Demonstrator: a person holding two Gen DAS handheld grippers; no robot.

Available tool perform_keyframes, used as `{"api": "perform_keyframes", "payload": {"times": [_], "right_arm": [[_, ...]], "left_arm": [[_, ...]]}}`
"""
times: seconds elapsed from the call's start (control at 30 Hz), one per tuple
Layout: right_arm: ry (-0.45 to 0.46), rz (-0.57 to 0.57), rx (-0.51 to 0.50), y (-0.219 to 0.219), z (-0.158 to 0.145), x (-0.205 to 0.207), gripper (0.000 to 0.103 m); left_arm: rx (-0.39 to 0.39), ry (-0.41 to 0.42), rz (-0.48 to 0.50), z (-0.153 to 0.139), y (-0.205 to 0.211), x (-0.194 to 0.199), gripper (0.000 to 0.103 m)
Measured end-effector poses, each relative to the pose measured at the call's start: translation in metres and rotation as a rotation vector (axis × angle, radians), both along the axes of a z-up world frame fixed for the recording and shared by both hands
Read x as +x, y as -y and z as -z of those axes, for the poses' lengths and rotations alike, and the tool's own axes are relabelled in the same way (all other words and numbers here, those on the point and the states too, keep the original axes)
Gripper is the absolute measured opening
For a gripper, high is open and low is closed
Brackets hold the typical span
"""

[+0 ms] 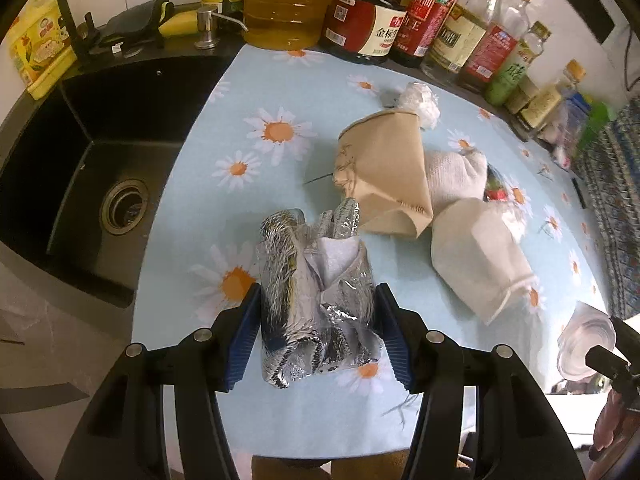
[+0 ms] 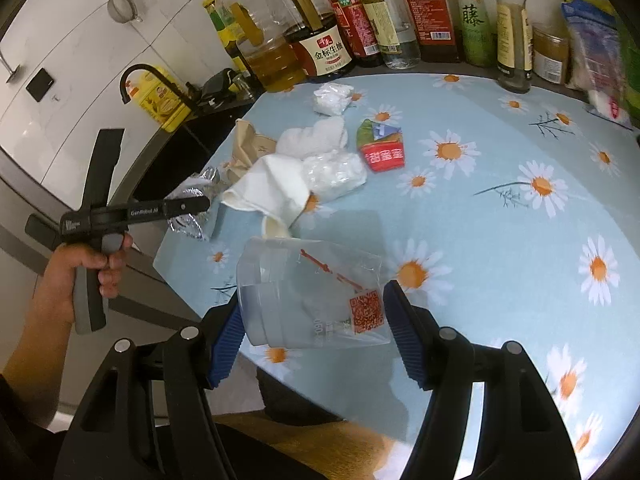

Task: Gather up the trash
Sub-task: 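Lower the foil and plastic bag into the bin and open both grippers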

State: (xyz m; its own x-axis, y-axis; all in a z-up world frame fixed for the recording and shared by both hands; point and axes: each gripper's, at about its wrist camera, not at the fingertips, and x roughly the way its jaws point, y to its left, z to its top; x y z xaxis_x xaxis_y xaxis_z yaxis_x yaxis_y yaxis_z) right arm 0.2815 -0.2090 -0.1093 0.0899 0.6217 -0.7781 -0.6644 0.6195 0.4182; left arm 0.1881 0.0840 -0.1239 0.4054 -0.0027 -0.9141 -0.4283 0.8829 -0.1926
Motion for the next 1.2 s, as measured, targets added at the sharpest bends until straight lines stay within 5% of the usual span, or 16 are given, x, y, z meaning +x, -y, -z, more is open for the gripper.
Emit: {"api": "perform_keyframes", "payload": {"times": [0.7, 1.2], "right_arm": [[-0.015, 0.125, -0.046, -0.036, -0.01, -0.1, 0.066], [-0.138, 0.114, -0.093, -0.051, 0.036, -0.154, 0.066]], "left_arm": [[-0.157, 0.11, 0.159, -0.007, 0.005, -0.093, 0.054], [-0.257, 0.02, 0.23, 0.034, 0.039, -0.154, 0.054]]}}
